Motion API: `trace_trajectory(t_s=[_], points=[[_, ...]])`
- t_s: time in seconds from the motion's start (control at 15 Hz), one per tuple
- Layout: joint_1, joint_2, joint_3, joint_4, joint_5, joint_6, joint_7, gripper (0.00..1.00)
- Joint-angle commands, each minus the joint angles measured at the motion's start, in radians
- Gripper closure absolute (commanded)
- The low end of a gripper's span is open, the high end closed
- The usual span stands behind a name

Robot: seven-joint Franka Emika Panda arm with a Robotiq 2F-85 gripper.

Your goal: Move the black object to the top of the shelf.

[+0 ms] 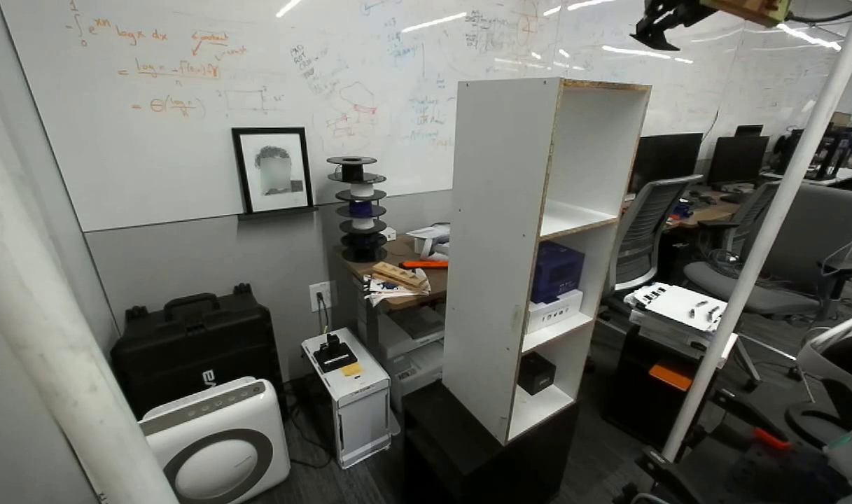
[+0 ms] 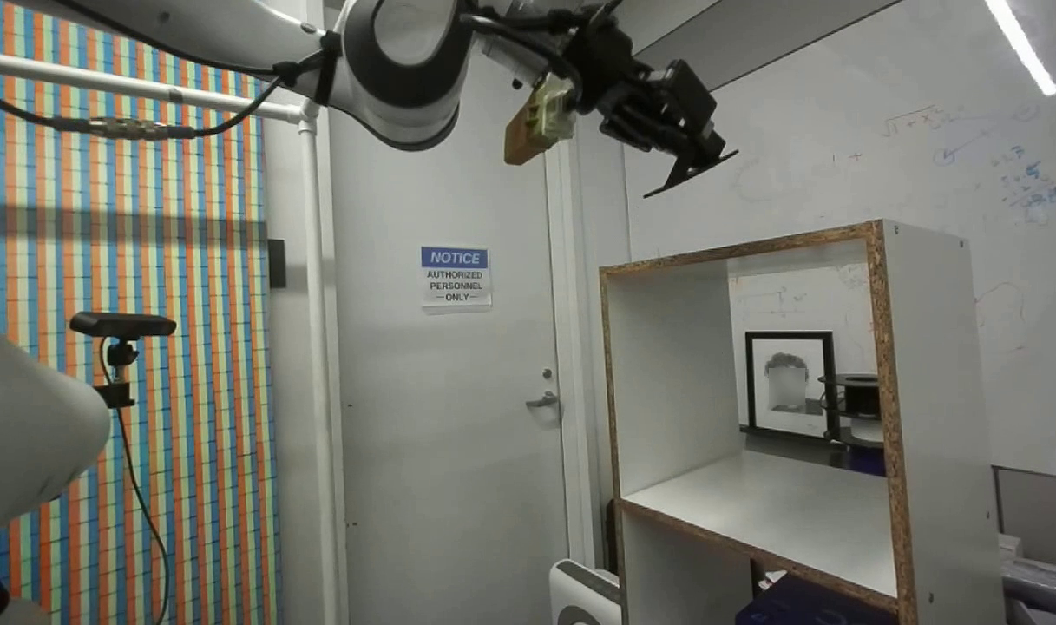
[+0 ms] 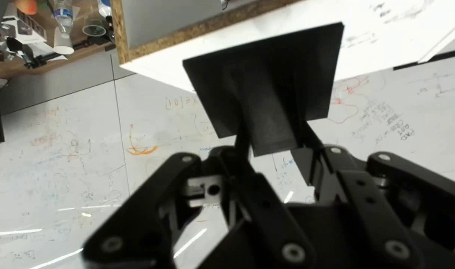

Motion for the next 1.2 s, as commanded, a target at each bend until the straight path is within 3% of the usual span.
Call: trace_trajectory(t_s=[0.0, 0.13, 0.27, 0.33, 0.4, 0.53, 0.8, 1.0, 1.07, 1.13], points=[[0.002, 0.176, -0.003, 0.181, -0.046, 0.011, 0.115, 0.84], [0.007, 0.269, -0.005, 0.256, -0.054, 0.006, 0.163, 0.84], [-0.029, 0.349, 0.035, 0.325, -0.047, -0.014, 0.187, 0.84], [-0.031, 0.382, 0.040, 0.357, -0.055, -0.030, 0.204, 0.72], [-0.033, 0.406, 0.045, 0.383, -0.065, -0.044, 0.223, 0.44], [-0.027, 0.433, 0.049, 0.415, -0.089, -0.065, 0.250, 0.36], [-0.008, 0.378, 0.056, 0.400, -0.127, -0.063, 0.272, 0.05], [0.026, 0.282, 0.074, 0.325, -0.093, -0.088, 0.205, 0.00], [0.102, 0.258, 0.021, 0.306, -0.085, -0.117, 0.179, 0.00], [0.132, 0.235, 0.016, 0.287, -0.065, -0.159, 0.146, 0.00]])
